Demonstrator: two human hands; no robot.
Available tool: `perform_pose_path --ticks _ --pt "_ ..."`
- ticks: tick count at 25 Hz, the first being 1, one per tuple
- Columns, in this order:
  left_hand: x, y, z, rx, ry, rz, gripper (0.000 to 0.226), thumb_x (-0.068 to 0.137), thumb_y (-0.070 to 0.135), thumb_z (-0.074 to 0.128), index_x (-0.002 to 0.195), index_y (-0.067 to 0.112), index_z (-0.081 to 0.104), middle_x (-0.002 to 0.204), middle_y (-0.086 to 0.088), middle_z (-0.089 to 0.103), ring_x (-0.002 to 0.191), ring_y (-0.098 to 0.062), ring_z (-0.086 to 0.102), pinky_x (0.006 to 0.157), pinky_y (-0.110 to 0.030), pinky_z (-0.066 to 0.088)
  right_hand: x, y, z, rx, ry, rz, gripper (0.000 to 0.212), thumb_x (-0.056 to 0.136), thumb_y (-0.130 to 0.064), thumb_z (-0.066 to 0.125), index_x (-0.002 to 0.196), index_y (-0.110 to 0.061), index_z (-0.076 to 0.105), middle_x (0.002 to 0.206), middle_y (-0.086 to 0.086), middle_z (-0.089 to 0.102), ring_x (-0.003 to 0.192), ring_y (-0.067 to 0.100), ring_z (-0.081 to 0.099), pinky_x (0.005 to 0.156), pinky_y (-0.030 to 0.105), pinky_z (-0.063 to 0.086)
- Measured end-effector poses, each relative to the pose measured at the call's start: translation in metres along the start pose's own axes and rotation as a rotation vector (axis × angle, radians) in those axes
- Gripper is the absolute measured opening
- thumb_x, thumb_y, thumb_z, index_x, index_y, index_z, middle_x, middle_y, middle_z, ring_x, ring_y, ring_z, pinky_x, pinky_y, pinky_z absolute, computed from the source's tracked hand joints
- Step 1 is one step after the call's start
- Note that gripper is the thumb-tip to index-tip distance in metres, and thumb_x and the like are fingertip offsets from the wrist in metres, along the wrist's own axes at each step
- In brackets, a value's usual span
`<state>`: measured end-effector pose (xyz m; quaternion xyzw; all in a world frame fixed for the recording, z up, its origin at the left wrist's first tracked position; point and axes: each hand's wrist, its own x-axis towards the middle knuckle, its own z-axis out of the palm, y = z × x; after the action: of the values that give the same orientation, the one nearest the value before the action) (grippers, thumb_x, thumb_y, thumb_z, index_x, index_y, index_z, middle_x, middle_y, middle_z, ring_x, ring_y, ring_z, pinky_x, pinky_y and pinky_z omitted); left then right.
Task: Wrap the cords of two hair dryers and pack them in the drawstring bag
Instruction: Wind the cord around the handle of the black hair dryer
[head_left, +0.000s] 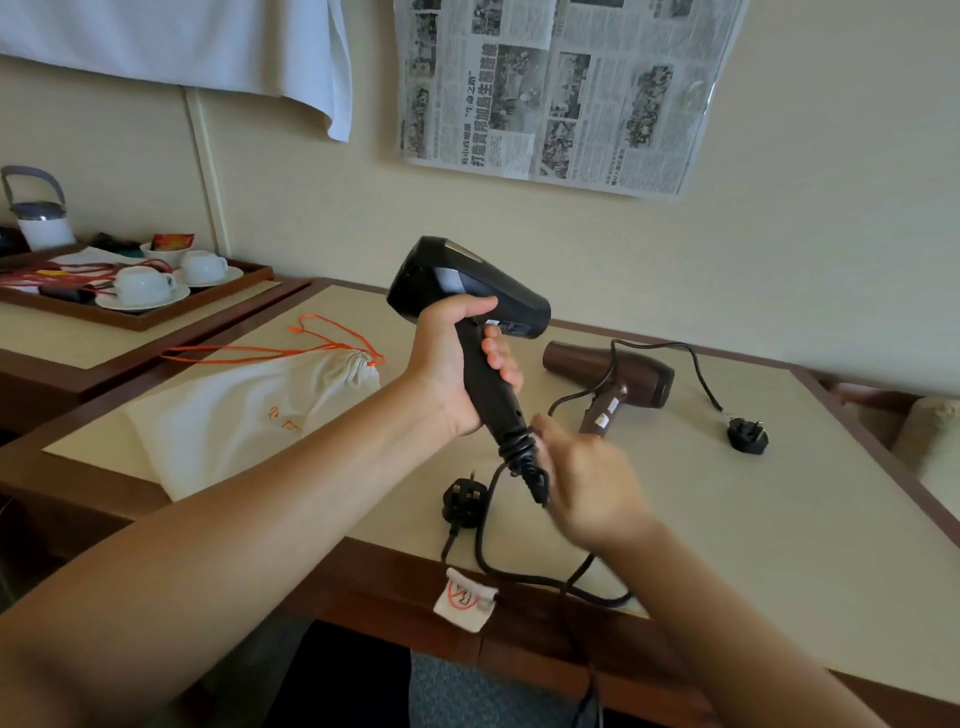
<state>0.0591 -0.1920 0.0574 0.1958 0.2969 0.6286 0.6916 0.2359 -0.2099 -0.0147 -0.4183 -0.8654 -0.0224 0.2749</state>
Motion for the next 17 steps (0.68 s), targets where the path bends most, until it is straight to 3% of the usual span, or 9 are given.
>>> perform_pose_path --ticks 2,4,5,6,9,11,13,15,17 --pt "0.0 -0.007 0.009 -0.067 -0.031 0.046 0.03 0.086 0.027 0.064 0.063 0.017 0.047 0.053 0.006 0.038 0.041 -0.011 0.036 0.044 -0.02 0.034 -0.01 -0.04 0.023 0.588 -0.262 0.256 0.024 0.109 -0.034 0.039 0.099 -0.018 0.055 0.075 -0.004 0.055 0.061 0.012 0.056 0.056 0.025 0.044" --pt "0.0 -0.012 0.013 -0.025 -0.047 0.124 0.031 0.088 0.025 0.062 0.063 0.017 0.046 0.053 0.004 0.038 0.041 -0.013 0.036 0.045 -0.022 0.033 -0.014 -0.078 0.021 1.039 -0.444 0.465 0.028 0.11 -0.033 0.04 0.094 -0.014 0.054 0.066 -0.003 0.047 0.048 0.01 0.046 0.045 0.025 0.041" --pt "0.002 -0.013 0.012 0.027 -0.045 0.166 0.031 0.089 0.024 0.062 0.063 0.017 0.045 0.053 0.003 0.038 0.042 -0.014 0.037 0.046 -0.024 0.033 -0.011 -0.082 0.012 1.024 -0.476 0.491 0.033 0.109 -0.034 0.041 0.089 -0.012 0.054 0.061 -0.004 0.045 0.044 0.008 0.041 0.043 0.022 0.037" --pt "0.003 -0.012 0.009 0.073 -0.035 0.205 0.032 0.089 0.022 0.061 0.063 0.016 0.045 0.053 0.001 0.038 0.042 -0.015 0.037 0.047 -0.025 0.034 -0.008 -0.077 0.0 0.855 -0.436 0.435 0.037 0.109 -0.036 0.043 0.084 -0.011 0.056 0.059 -0.005 0.045 0.044 0.006 0.04 0.045 0.02 0.035" --pt "0.002 0.0 -0.001 0.128 -0.004 0.269 0.031 0.09 0.02 0.059 0.063 0.015 0.044 0.052 0.0 0.038 0.042 -0.016 0.037 0.046 -0.024 0.035 0.004 -0.045 -0.047 0.316 -0.232 0.133 0.041 0.104 -0.043 0.05 0.073 -0.018 0.058 0.058 -0.005 0.051 0.048 0.007 0.046 0.05 0.023 0.037" --pt "-0.002 0.01 -0.003 0.156 0.013 0.24 0.03 0.088 0.021 0.06 0.063 0.016 0.045 0.053 0.001 0.038 0.043 -0.015 0.036 0.047 -0.024 0.036 0.012 -0.021 -0.057 0.156 -0.115 -0.018 0.038 0.101 -0.052 0.052 0.073 -0.027 0.055 0.06 -0.008 0.053 0.051 0.009 0.049 0.049 0.023 0.036" --pt "-0.006 0.017 -0.005 0.139 0.021 0.151 0.029 0.085 0.023 0.062 0.062 0.017 0.046 0.054 0.003 0.038 0.044 -0.013 0.037 0.048 -0.023 0.035 0.022 0.004 -0.048 -0.036 0.008 -0.103 0.04 0.103 -0.059 0.04 0.079 -0.027 0.048 0.064 -0.011 0.05 0.053 0.013 0.049 0.047 0.028 0.037" --pt "-0.008 0.016 -0.004 0.122 0.003 0.056 0.028 0.084 0.023 0.064 0.061 0.018 0.046 0.053 0.005 0.038 0.042 -0.012 0.036 0.046 -0.022 0.034 0.022 0.009 -0.037 -0.213 0.063 -0.056 0.047 0.105 -0.059 0.024 0.086 -0.024 0.049 0.062 -0.006 0.051 0.051 0.024 0.055 0.045 0.031 0.04" --pt "-0.01 0.006 -0.002 0.13 -0.01 -0.007 0.029 0.084 0.024 0.064 0.061 0.018 0.047 0.051 0.006 0.038 0.04 -0.011 0.036 0.044 -0.02 0.034 0.01 -0.005 -0.011 -0.175 0.0 0.056 0.037 0.106 -0.048 0.032 0.099 -0.021 0.055 0.072 0.006 0.066 0.066 0.035 0.068 0.052 0.039 0.05"
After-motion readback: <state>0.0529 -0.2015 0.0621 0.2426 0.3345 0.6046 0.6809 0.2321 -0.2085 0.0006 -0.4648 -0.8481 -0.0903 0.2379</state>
